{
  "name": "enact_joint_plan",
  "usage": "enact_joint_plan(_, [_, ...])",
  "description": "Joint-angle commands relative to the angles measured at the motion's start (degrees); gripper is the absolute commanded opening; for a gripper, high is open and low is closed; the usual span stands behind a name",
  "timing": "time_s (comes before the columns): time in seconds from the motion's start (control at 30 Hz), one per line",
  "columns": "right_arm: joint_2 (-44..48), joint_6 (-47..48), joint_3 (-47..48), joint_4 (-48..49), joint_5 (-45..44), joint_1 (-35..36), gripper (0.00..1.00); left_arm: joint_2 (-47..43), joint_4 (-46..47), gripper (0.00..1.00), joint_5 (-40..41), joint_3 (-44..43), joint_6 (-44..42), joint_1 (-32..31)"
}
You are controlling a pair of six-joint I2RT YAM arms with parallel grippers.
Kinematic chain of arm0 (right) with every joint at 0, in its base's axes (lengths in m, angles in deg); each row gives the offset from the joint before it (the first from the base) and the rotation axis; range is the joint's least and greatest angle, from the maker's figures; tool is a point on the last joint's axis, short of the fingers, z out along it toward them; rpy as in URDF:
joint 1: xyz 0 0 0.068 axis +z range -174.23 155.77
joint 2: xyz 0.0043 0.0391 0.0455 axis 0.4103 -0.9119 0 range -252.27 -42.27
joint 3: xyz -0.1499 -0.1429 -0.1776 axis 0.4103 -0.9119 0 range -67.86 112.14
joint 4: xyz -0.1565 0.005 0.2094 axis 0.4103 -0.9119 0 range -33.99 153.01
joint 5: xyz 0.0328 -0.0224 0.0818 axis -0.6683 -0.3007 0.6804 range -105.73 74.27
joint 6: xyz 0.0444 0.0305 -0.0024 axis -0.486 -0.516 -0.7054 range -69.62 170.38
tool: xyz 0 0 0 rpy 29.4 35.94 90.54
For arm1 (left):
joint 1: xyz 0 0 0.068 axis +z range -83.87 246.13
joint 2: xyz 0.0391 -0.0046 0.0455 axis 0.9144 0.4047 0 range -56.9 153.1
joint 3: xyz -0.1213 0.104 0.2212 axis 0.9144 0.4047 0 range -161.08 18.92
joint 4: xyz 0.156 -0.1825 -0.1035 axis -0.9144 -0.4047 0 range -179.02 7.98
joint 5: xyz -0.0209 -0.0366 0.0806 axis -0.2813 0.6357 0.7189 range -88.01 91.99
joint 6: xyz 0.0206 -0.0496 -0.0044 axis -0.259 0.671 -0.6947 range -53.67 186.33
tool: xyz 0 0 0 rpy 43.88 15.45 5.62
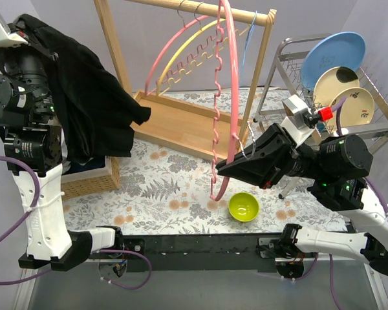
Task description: Place the skirt on the hanger
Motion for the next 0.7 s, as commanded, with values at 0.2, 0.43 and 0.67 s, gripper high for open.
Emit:
enact_joint_plan(0.2, [-2.3, 4.0, 4.2, -1.0, -3.3, 0.1, 0.01, 7.9, 15.3, 0.00, 17.5, -9.5, -23.0, 0.2])
enact_joint_plan(0.43, [-1.6, 7.4, 4.8, -4.9, -5.4, 0.1, 0.01, 11.8, 22.6, 0.00, 22.0, -13.9, -37.2, 0.1])
enact_joint_plan(0.67, [-0.8, 6.1, -0.6, -0.6, -4.7, 0.2, 0.01, 8.1, 24.1, 0.00, 21.2, -7.2, -39.7, 0.2])
